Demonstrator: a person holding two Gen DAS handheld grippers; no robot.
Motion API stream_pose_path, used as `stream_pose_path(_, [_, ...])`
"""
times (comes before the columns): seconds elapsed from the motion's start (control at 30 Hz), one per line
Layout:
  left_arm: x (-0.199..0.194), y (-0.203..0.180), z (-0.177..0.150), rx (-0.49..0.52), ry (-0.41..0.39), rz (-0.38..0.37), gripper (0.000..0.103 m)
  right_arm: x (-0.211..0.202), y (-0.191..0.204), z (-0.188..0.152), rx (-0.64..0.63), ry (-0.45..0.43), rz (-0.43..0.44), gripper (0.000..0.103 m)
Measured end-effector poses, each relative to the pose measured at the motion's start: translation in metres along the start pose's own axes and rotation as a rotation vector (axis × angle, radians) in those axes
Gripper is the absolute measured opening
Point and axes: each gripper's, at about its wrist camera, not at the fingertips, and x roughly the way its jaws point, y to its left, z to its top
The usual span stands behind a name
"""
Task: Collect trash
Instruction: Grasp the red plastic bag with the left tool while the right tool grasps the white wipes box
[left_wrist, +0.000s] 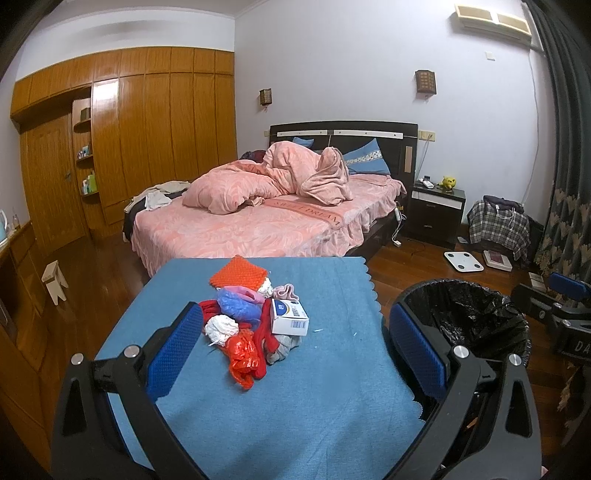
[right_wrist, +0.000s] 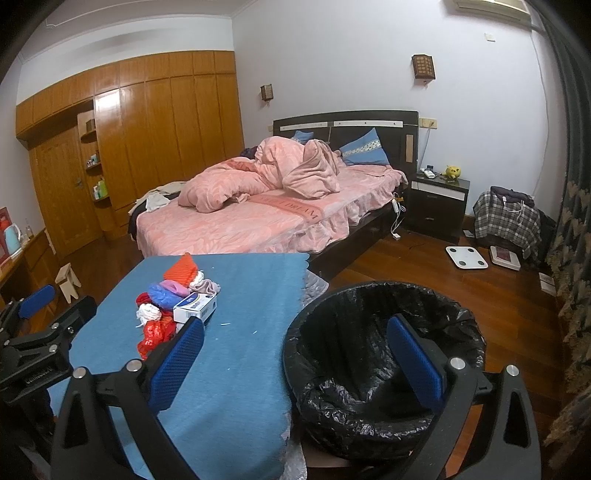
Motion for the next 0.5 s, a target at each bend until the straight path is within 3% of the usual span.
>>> stream_pose_path(0.23, [-0.005,0.006,0.004,-0.005,-0.003,0.015,0.098,0.006,0.012,-0.008,-0.004,-0.003,0.018,0.097])
stream_pose_path(0.5, [0.024,0.047,-0.015,-0.025,0.004,0.119,0.098,0.053,0.046,-0.018,-0.025,-0.009,0.072,0.097])
